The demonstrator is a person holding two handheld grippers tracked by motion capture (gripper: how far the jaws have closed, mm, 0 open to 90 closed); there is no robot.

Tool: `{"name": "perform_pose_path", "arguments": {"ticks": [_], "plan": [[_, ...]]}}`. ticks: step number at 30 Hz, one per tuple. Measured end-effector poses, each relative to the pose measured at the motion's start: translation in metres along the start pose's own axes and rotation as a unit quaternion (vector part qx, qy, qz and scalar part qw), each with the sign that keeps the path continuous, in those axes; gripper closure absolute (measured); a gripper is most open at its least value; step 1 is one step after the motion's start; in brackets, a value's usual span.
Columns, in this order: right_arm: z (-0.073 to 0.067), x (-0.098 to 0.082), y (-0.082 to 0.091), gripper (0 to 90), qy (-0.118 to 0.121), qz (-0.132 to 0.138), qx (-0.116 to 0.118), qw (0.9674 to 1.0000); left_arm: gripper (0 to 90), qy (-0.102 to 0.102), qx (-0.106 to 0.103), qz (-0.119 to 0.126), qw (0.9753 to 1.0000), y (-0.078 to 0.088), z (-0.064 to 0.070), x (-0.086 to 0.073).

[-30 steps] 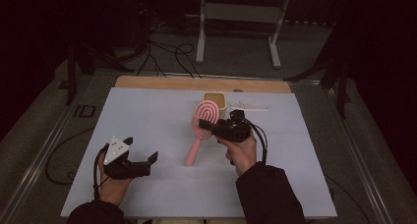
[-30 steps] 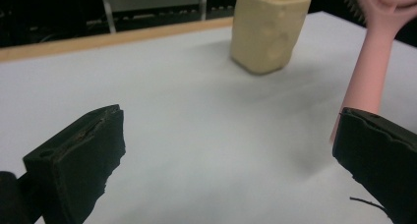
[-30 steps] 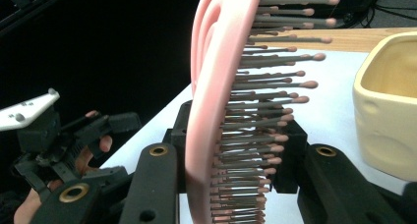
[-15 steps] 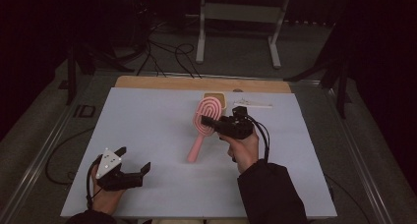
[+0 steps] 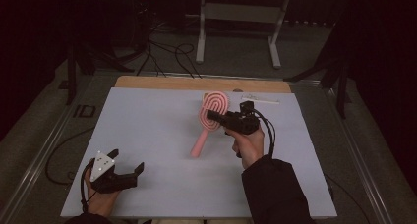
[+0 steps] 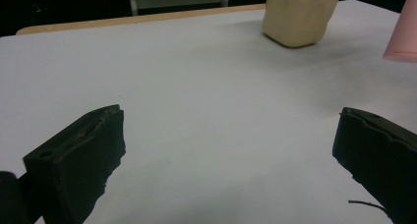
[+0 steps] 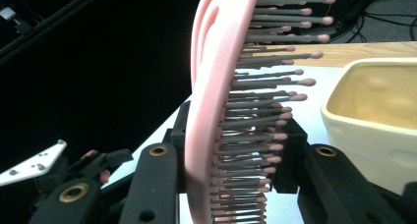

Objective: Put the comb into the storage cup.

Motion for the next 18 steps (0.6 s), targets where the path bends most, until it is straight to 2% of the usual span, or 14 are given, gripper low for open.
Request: {"name": "perform_pose_path", "arguments": {"ticks": [7, 18], "plan": [[-0.0005, 0.0064, -0.0021, 63.6, 0.004, 0.004, -0.001, 1.0000, 0.2, -0.012, 0.003, -0.005, 0.9999, -0.0016, 0.0028, -0.0009], [0.0022, 0.0102, -0.0084, 63.6, -0.011, 0.008, 0.001, 0.9999, 0.2, -0.022, 0.006, -0.013, 0.9997, -0.0035, 0.0054, -0.0024]]}}
Point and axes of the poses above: each handheld gripper's, and its own axes: y roughly backward along the jaws, x roughly out of its top, z roughly to its right, the point moved 7 cm from there along -y, roughly forward along the jaws, and after that the axes turned 11 degrees about z, right-handed, at the moved point
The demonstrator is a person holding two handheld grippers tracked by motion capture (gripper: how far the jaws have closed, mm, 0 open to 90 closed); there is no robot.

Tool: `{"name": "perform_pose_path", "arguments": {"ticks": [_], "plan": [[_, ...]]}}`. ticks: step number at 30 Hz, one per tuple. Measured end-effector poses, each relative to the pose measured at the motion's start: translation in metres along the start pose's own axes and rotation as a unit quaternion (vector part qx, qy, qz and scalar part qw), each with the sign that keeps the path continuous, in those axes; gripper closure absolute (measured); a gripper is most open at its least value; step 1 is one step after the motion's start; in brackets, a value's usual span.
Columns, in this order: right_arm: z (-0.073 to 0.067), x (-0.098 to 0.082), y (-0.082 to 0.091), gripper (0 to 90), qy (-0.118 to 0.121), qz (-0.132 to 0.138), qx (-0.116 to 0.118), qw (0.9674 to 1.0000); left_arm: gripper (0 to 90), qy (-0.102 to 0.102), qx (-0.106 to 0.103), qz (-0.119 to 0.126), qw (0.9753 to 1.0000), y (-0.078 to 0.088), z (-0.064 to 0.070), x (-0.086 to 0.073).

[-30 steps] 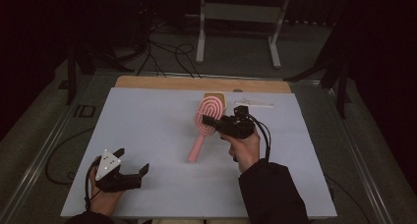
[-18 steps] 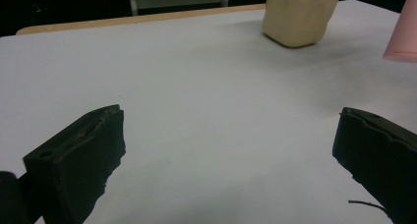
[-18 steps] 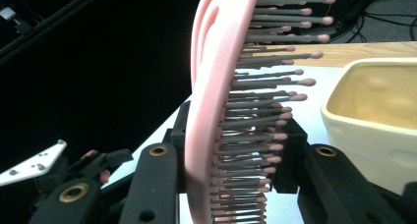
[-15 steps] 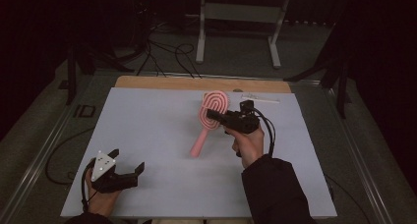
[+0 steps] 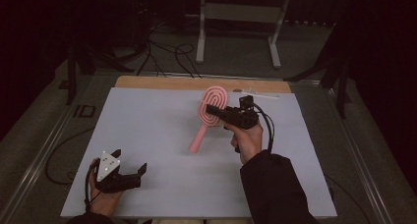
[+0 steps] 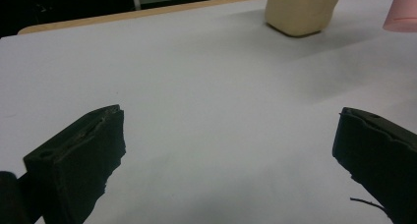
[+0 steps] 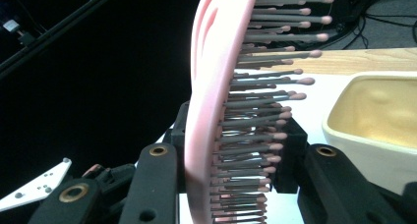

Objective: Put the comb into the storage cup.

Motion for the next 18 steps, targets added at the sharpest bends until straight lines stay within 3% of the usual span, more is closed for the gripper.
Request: {"name": "perform_pose_path", "arguments": {"ticks": [18], "plan": [[0.002, 0.012, -0.005, 63.6, 0.000, 0.003, -0.003, 1.0000, 0.2, 0.001, 0.001, 0.002, 1.0000, 0.000, 0.001, 0.001]]}}
Point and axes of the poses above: each handheld gripper's, and its own axes: y roughly backward along the jaws, x roughly out of its top, z roughly to its right, the point moved 7 cm from there along -y, roughly forward along the jaws, and after that the axes turned 11 degrees about z, right-handed, at the moved point
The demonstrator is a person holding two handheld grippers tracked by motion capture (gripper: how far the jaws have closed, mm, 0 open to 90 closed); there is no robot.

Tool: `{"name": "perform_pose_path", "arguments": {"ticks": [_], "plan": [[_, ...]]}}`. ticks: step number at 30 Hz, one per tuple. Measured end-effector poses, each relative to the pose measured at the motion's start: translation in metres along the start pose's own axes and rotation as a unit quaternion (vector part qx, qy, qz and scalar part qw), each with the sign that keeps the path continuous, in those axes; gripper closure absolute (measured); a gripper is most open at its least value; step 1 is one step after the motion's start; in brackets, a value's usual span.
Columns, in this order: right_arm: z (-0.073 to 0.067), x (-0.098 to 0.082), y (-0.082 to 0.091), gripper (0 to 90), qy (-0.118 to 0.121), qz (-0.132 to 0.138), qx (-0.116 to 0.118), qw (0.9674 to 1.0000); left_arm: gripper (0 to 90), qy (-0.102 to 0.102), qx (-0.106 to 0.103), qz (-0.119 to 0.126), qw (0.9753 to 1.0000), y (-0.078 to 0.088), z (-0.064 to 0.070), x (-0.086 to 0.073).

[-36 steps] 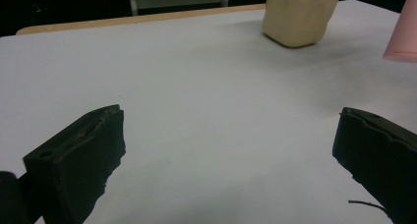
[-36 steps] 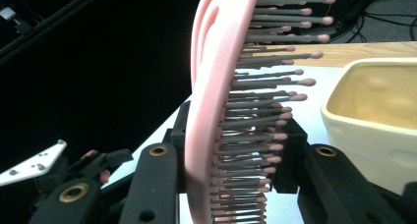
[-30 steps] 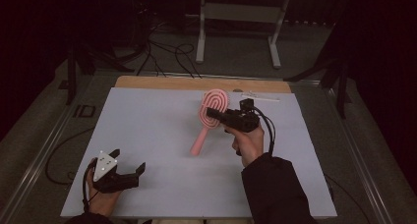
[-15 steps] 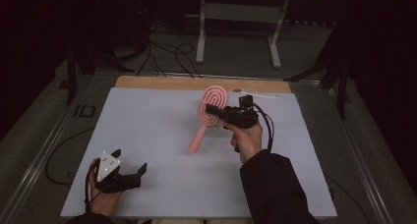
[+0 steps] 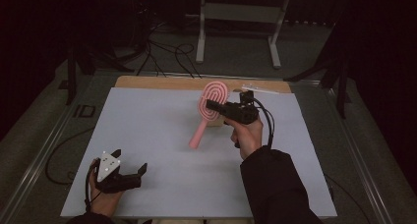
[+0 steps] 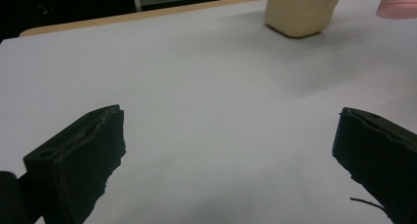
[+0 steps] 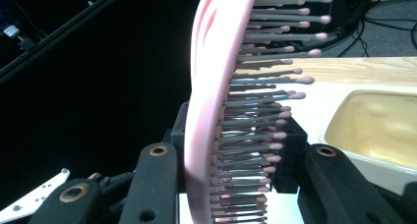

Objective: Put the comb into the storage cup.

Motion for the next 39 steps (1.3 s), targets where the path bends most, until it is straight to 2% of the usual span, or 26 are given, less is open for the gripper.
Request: {"name": "perform_pose_path", "arguments": {"ticks": [13, 39], "plan": [[-0.001, 0.010, -0.006, 63.7, 0.012, -0.002, -0.003, 0.9999, 0.2, 0.000, 0.001, 0.001, 1.0000, 0.000, -0.001, 0.000], [0.006, 0.026, -0.016, 63.7, 0.012, 0.004, -0.019, 0.9997, 0.2, 0.000, 0.010, 0.006, 0.9999, 0.001, -0.002, 0.001]]}}
Point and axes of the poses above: each handheld gripper's, and its own axes: y roughly backward along the jaws, x roughly out of its top, z roughly to its right, the point moved 7 cm from there along -y, roughly forward along the jaws, and after that the axes turned 11 degrees about z, right-handed, at the moved point
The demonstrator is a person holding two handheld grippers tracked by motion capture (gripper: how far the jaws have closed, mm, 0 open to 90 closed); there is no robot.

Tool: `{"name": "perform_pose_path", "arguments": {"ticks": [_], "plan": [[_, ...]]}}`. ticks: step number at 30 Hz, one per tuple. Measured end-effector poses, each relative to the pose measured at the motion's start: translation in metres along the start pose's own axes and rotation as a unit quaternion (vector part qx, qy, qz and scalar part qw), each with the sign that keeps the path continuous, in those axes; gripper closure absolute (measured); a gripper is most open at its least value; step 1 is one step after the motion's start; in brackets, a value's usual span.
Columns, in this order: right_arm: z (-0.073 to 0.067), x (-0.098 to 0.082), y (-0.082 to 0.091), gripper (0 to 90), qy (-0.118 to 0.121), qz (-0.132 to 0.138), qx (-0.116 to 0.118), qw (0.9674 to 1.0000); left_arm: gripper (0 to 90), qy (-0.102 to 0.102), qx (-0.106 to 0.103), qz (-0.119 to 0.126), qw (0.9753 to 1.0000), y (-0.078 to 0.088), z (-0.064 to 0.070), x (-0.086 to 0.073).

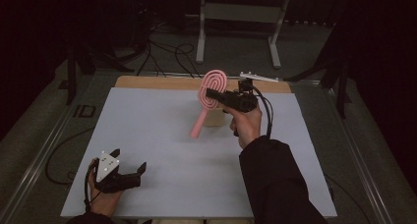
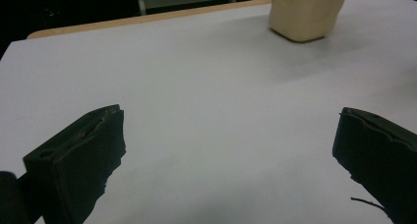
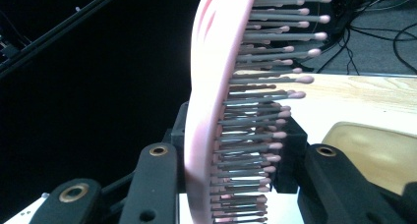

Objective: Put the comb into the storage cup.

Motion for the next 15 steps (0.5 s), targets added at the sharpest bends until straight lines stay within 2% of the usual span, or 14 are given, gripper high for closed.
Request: {"name": "perform_pose_path", "arguments": {"ticks": [15], "plan": [[0.006, 0.011, -0.001, 63.6, -0.003, 0.008, -0.006, 0.9999, 0.2, 0.004, -0.007, -0.007, 0.9999, -0.001, 0.000, -0.001]]}}
Point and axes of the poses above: each handheld gripper's, and its own axes: y roughly backward along the jaws, x roughly out of its top, z roughly to its right, the point moved 7 cm from there along -y, roughly forward along the jaws, and after that the axes turned 11 degrees about z, right-handed, at the moved point
